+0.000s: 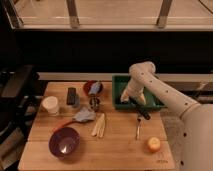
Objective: Place brush in metal cup
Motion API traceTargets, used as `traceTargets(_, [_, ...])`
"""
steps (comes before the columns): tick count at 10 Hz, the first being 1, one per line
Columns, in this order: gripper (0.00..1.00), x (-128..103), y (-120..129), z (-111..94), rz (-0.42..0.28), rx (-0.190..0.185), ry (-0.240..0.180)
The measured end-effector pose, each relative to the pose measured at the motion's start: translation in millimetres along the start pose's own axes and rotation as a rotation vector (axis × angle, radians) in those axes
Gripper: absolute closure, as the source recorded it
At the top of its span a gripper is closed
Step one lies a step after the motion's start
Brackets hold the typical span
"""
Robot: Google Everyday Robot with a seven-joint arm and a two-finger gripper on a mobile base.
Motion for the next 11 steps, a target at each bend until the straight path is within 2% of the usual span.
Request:
traceTargets(4, [0.95,0,2,-6,0.002,0.002,0.003])
traceTargets(5, [0.99,0,2,-6,0.003,0.002,0.003])
traceTargets(7, [1.0,0,1,-5,0.0,0.002,0.003])
traceTargets(8, [1.0,2,-2,-8,-0.001,0.003,0.021])
traceTargets(9, [1.0,8,-7,-17,-0.002,0.007,0.058])
traceTargets(11, [1.0,17,-21,-53,-0.005,0.033,0.138])
